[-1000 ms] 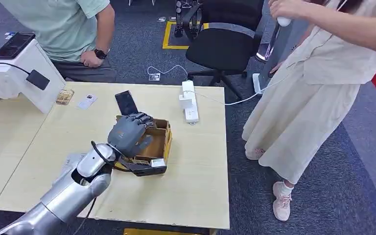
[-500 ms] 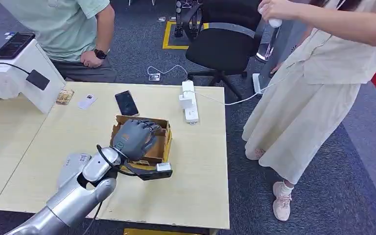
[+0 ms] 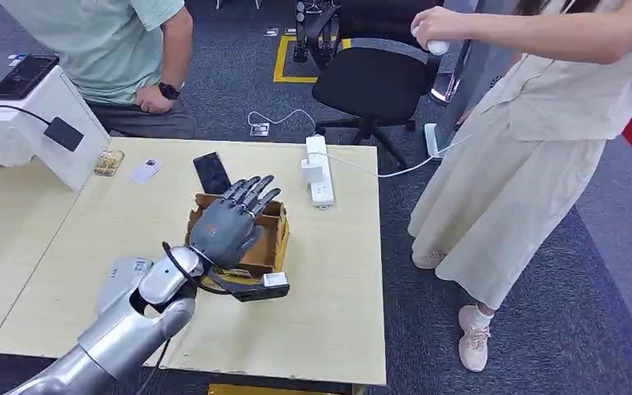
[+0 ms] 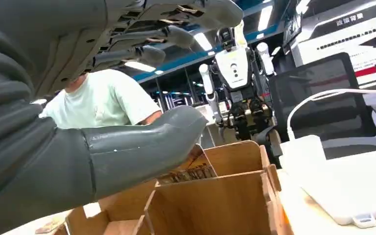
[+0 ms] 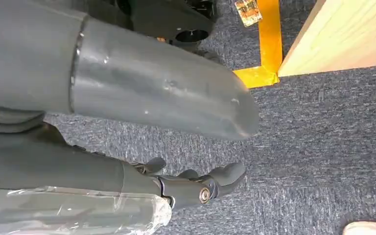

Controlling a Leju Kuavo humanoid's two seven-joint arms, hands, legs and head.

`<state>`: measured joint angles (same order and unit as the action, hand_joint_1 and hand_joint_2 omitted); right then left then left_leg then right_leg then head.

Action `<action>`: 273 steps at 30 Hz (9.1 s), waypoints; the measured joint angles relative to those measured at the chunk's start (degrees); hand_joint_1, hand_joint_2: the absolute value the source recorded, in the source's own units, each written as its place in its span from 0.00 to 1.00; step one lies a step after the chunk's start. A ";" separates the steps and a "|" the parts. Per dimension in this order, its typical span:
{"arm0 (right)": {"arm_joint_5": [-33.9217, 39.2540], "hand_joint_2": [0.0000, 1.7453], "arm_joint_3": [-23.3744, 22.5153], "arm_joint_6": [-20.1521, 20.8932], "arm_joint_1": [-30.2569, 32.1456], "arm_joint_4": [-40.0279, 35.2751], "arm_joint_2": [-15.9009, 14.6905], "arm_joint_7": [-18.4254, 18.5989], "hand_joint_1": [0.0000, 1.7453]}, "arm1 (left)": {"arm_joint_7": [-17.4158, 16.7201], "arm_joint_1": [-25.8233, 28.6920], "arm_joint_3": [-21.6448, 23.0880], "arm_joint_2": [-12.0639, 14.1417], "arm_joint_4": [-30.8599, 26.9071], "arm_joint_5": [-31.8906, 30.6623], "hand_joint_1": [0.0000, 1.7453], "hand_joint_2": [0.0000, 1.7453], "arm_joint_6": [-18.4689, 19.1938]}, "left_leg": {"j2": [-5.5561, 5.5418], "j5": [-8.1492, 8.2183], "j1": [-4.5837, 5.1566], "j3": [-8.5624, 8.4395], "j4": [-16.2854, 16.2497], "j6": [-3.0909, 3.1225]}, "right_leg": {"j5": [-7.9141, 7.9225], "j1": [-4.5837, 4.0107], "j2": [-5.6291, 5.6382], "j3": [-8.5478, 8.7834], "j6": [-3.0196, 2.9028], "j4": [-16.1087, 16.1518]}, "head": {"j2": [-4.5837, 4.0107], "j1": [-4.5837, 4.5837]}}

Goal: Pass the card to the sensor for recognition and then transmit it.

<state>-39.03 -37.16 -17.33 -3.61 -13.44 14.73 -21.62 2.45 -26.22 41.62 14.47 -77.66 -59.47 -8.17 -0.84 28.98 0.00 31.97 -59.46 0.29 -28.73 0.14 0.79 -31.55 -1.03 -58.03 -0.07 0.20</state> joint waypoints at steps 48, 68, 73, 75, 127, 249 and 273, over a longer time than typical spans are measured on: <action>-2.06 0.00 0.52 0.13 0.04 0.28 0.02 1.22 0.00 | 1.11 -7.44 2.32 -3.08 14.67 1.66 0.89 0.00 0.27 | 0.02 0.00 0.00 0.00 -0.01 0.00 | 0.00 0.00 0.03 0.00 0.00 0.00 | 0.00 0.00; -1.44 0.00 0.61 -0.94 0.04 0.28 0.02 0.98 0.00 | 1.33 -5.96 2.32 -3.17 6.96 -0.07 0.10 1.00 -5.20 | 0.01 0.00 0.00 0.00 0.00 0.00 | 0.00 0.00 0.02 0.00 0.00 -0.01 | 0.00 0.02; -1.42 0.00 0.61 -1.03 0.06 0.28 0.02 0.98 0.00 | 1.38 -5.95 2.34 -3.35 6.63 -0.18 0.00 1.00 -5.09 | 0.01 0.00 0.00 0.00 0.00 0.00 | 0.00 0.00 0.02 -0.01 0.00 -0.01 | 0.00 0.02; -1.42 0.00 0.61 -1.03 0.06 0.28 0.02 0.98 0.00 | 1.38 -5.96 2.34 -3.37 6.54 -0.20 0.00 1.00 -5.07 | 0.01 0.00 0.00 0.00 0.00 0.00 | 0.00 0.00 0.02 0.00 0.00 -0.01 | 0.00 0.02; -1.64 0.00 0.61 -1.03 0.34 0.28 -0.02 1.03 0.00 | 3.34 -3.15 2.69 -2.45 11.33 -1.64 0.00 1.00 -6.86 | 0.02 0.00 0.00 0.00 0.00 0.00 | 0.00 0.00 0.02 -0.01 0.00 0.00 | 0.02 0.00; -3.98 0.00 -0.31 -3.74 1.18 0.28 -1.22 3.78 0.00 | 1.84 -3.24 1.53 9.93 2.73 1.55 0.00 1.00 -1.12 | 0.05 -0.02 -0.01 -0.17 0.04 -0.04 | 0.00 -0.01 0.08 0.16 -0.01 -0.05 | 0.00 0.02; -3.61 0.00 -3.08 -3.50 1.88 -0.13 -1.33 3.04 0.00 | 2.36 7.99 -13.20 26.14 -14.73 5.00 0.00 1.00 1.60 | 0.04 -0.04 -0.02 -0.09 0.05 -0.06 | -0.01 -0.01 0.08 0.08 -0.01 -0.05 | 0.00 -0.02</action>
<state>-42.64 -40.24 -20.83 -1.73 -13.57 13.40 -18.58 4.81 -18.23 28.41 40.61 -92.39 -54.47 -6.58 -0.81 28.94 -0.02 31.88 -59.41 0.23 -28.74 0.13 0.87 -31.46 -1.04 -58.07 -0.07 0.17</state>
